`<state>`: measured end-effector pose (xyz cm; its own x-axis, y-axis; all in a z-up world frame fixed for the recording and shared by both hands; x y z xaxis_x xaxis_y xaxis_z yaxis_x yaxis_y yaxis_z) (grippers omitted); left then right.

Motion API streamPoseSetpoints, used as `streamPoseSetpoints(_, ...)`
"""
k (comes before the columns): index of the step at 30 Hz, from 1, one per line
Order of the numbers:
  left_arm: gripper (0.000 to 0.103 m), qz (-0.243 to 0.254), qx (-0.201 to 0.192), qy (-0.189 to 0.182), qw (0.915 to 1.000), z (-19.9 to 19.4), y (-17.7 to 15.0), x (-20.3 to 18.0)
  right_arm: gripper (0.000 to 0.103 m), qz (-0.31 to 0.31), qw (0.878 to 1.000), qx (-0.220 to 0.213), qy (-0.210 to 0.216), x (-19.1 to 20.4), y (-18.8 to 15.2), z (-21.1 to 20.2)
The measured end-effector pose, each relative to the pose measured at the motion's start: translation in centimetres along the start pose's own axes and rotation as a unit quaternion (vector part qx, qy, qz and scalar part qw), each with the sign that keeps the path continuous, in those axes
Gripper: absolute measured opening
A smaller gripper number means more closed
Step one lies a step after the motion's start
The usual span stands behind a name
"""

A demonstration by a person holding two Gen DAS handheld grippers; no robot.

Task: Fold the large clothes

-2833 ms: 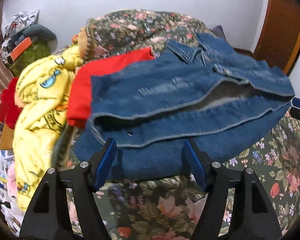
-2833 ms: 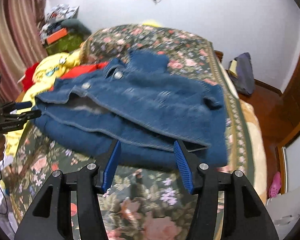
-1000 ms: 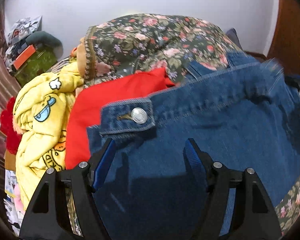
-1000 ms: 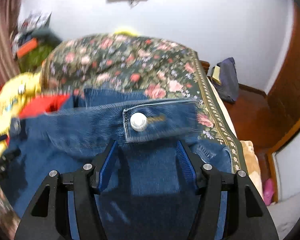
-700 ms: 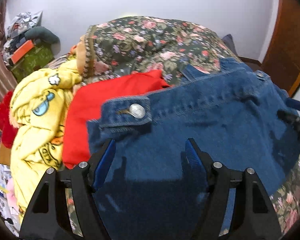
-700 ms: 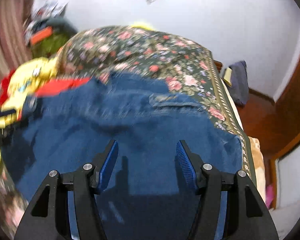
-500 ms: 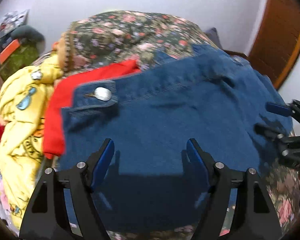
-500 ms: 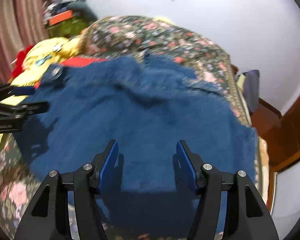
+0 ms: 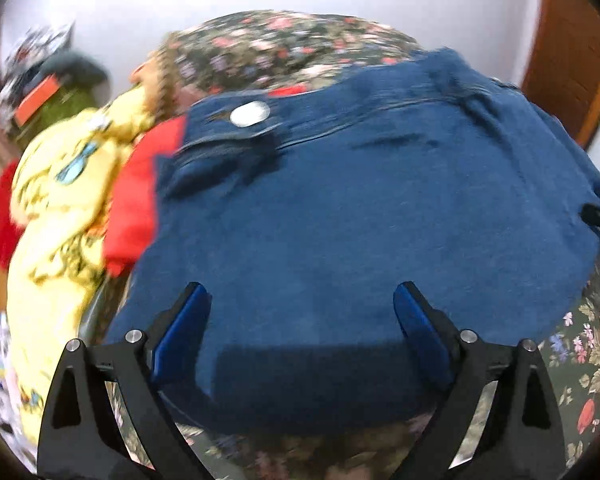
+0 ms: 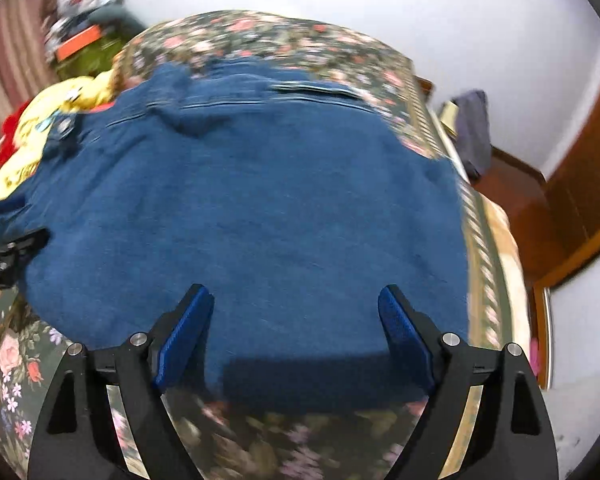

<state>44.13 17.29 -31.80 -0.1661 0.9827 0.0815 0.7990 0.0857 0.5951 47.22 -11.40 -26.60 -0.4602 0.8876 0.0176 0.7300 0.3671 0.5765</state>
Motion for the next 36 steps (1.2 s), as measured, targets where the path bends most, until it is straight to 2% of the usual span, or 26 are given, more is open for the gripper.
streamPoseSetpoints(4, 0.096, -0.051, 0.001, 0.032, 0.9982, 0.0, -1.1, 4.4, 0.084, 0.015, 1.000, -0.013, -0.002, -0.9, -1.0, -1.5)
streamPoseSetpoints(7, 0.096, -0.092, 0.005, 0.062, 0.9937, -0.2, -2.3, 7.8, 0.084, 0.004, 0.999, -0.016, -0.032, -0.9, -1.5, -2.2)
streamPoseSetpoints(11, 0.096, -0.151, 0.009, 0.054, 0.9870, -1.0, -3.5, 10.6, 0.084, 0.007, 0.999, -0.018, -0.029, -0.5, -2.0, -2.7)
streamPoseSetpoints(14, 0.095, -0.161, 0.008, 0.069, 0.9844, -1.4, -4.1, 12.0, 0.084, 0.012, 0.999, -0.022, -0.021, -0.4, -2.1, -3.1)
streamPoseSetpoints(18, 0.096, -0.195, 0.023, 0.029, 0.9801, -1.9, -5.1, 11.7, 0.084, 0.011, 0.999, -0.031, -0.013, 0.2, -1.7, -3.6)
streamPoseSetpoints(21, 0.095, -0.231, 0.035, -0.026, 0.9720, -2.0, -5.8, 10.6, 0.084, 0.007, 0.999, -0.036, -0.009, 0.7, -1.7, -3.9)
streamPoseSetpoints(23, 0.096, -0.256, 0.048, -0.072, 0.9629, -1.8, -6.2, 9.4, 0.084, 0.006, 0.999, -0.037, -0.006, 0.8, -1.7, -3.8)
streamPoseSetpoints(25, 0.095, -0.283, 0.068, -0.122, 0.9489, -1.2, -6.8, 8.0, 0.084, 0.007, 0.999, -0.036, -0.002, 1.0, -1.7, -3.7)
streamPoseSetpoints(26, 0.095, -0.290, 0.074, -0.136, 0.9444, -1.2, -7.0, 7.5, 0.084, 0.007, 0.999, -0.036, 0.000, 1.1, -1.7, -3.6)
streamPoseSetpoints(30, 0.095, -0.332, 0.096, -0.204, 0.9158, -0.1, -7.4, 5.6, 0.084, 0.006, 0.999, -0.033, 0.004, 1.3, -1.9, -3.4)
streamPoseSetpoints(31, 0.095, -0.336, 0.098, -0.213, 0.9123, 0.0, -7.2, 5.4, 0.084, 0.005, 0.999, -0.033, 0.005, 1.4, -2.0, -3.4)
streamPoseSetpoints(33, 0.093, -0.349, 0.104, -0.241, 0.8995, 0.7, -6.7, 4.8, 0.084, 0.003, 1.000, -0.031, 0.006, 1.5, -2.1, -3.3)
streamPoseSetpoints(34, 0.092, -0.359, 0.107, -0.255, 0.8915, 1.1, -6.5, 4.6, 0.084, 0.003, 1.000, -0.030, 0.006, 1.5, -2.1, -3.3)
streamPoseSetpoints(36, 0.084, -0.384, 0.116, -0.289, 0.8690, 2.0, -6.1, 3.9, 0.084, 0.002, 1.000, -0.027, 0.008, 1.7, -2.3, -3.1)
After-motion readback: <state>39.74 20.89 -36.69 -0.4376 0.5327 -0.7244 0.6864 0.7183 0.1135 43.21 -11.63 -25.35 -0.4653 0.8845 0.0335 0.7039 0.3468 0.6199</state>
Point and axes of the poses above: each gripper's, at about its wrist camera, not at the fingertips, and z roughly the way its jaws point, x to its left, y to its top, the point moved 9 cm from there along z, roughly the way its jaws point, and after that the axes turned 4 degrees about y, right-handed, at the moved point
